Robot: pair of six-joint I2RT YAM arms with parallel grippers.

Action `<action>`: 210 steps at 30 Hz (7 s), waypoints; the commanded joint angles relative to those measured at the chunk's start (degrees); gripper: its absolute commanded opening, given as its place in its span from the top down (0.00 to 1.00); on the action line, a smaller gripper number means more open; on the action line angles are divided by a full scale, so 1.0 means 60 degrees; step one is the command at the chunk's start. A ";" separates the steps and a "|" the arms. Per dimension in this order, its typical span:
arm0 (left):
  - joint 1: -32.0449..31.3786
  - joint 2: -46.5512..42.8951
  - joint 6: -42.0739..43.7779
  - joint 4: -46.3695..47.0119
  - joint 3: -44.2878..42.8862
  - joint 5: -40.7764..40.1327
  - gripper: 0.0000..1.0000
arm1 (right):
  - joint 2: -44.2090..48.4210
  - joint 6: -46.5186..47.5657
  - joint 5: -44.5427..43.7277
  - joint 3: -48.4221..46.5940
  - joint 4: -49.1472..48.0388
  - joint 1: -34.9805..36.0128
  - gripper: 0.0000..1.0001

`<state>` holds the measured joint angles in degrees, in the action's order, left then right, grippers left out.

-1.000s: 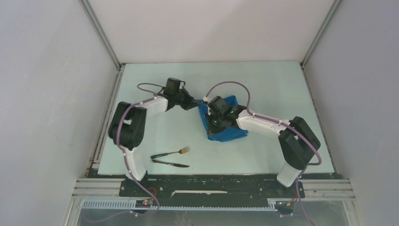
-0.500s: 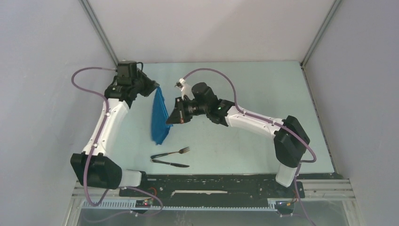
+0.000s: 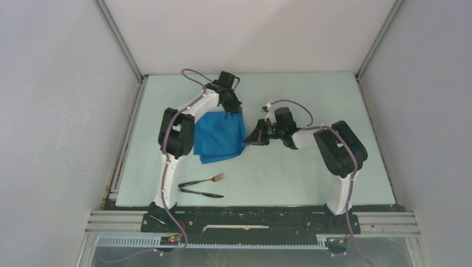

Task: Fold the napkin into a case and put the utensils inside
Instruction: Turn over the upper triangle folded napkin at the center of the board, then smooth out the lower triangle-folded napkin at the center of the board.

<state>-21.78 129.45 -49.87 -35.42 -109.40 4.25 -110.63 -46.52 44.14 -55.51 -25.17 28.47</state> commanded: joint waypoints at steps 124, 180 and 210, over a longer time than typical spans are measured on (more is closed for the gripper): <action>-0.4996 -0.1447 0.2803 -0.0996 0.1752 -0.1575 1.00 | 0.0252 0.0678 -0.0017 0.1561 0.1571 -0.1855 1.00; 0.1643 -0.6398 0.2277 0.0987 0.8586 0.1470 0.51 | 0.1261 0.1815 -0.0860 0.1220 0.3903 -0.2266 0.71; 0.2092 -0.0701 0.1780 0.2924 0.2671 0.1936 0.53 | -0.3110 0.1303 -0.1482 -0.5123 0.4874 -0.3162 0.51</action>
<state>-9.50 123.87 -39.90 -18.28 -91.33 16.16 -127.79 -39.70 37.93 -82.72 -0.54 8.29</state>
